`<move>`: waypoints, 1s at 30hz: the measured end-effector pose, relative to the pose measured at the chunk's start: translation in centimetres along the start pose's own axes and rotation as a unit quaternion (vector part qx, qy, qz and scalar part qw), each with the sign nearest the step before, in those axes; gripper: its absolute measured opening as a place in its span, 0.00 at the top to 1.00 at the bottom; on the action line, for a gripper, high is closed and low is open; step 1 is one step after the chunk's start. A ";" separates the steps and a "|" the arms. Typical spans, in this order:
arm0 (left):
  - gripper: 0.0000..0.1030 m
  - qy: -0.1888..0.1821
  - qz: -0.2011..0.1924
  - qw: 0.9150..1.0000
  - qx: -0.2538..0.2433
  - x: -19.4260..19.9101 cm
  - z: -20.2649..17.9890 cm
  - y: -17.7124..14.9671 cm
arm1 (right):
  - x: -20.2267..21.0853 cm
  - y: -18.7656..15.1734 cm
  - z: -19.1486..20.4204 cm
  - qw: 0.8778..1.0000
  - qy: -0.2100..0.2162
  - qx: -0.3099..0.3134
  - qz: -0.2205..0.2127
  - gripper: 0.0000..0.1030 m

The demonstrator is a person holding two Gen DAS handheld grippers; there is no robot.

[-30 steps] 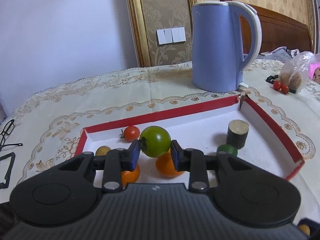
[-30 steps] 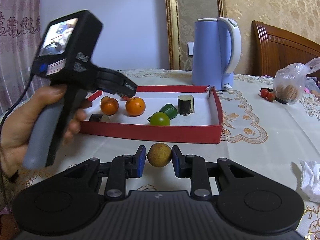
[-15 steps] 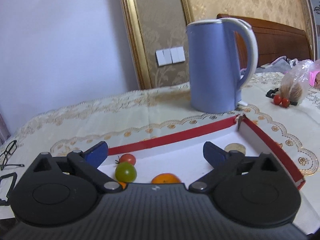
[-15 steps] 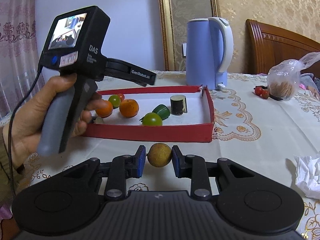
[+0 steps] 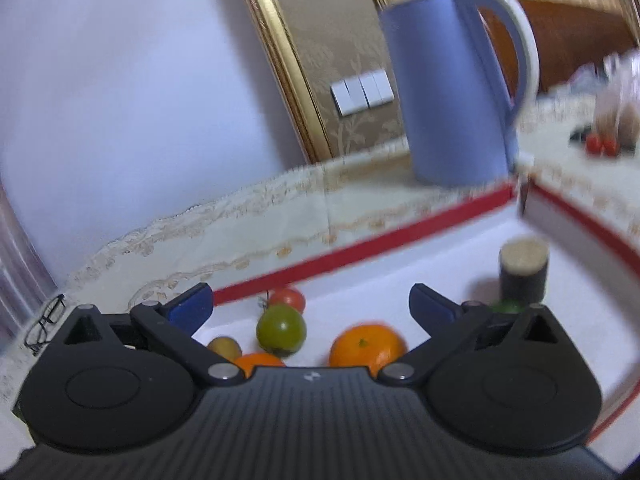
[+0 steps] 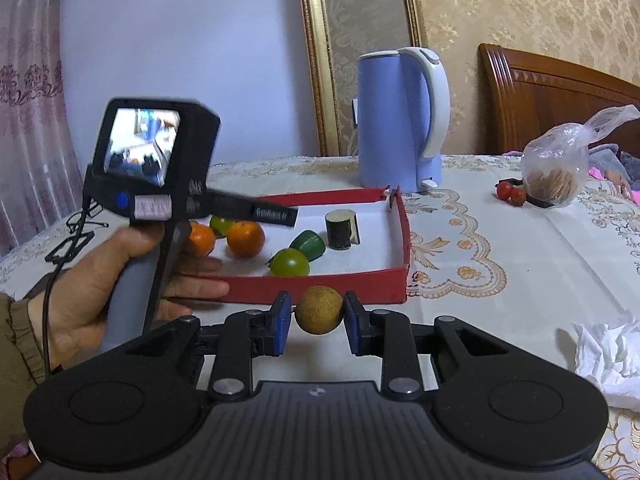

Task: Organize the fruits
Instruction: 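Lower the small brown fruit into the tray and open the right gripper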

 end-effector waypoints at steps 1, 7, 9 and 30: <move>0.00 -0.001 -0.001 1.000 -0.004 0.0 0.0 -0.1 | -0.1 0.1 0.0 1.000 -0.001 0.000 -0.001 0.73; 0.00 -0.010 0.003 1.000 0.006 0.5 1.0 -0.5 | -0.3 0.9 -0.3 1.000 -0.007 0.002 -0.008 0.73; 0.00 -0.004 0.002 1.000 0.003 0.9 1.3 -0.7 | -0.4 1.3 -0.4 1.000 -0.009 0.002 -0.011 0.73; 0.00 -0.034 0.029 0.985 0.164 9.5 8.1 -3.5 | -5.8 3.9 1.3 1.000 -0.004 -0.012 -0.005 0.73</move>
Point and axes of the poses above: each gripper's, at about its wrist camera, not at the fingertips, and x roughly against the way its jaws point, z to its left, y to its top, the point moved 2 cm from there along -x, roughly the way its jaws point, and after that the axes turned 12 degrees about -z, right-handed, at the moved point
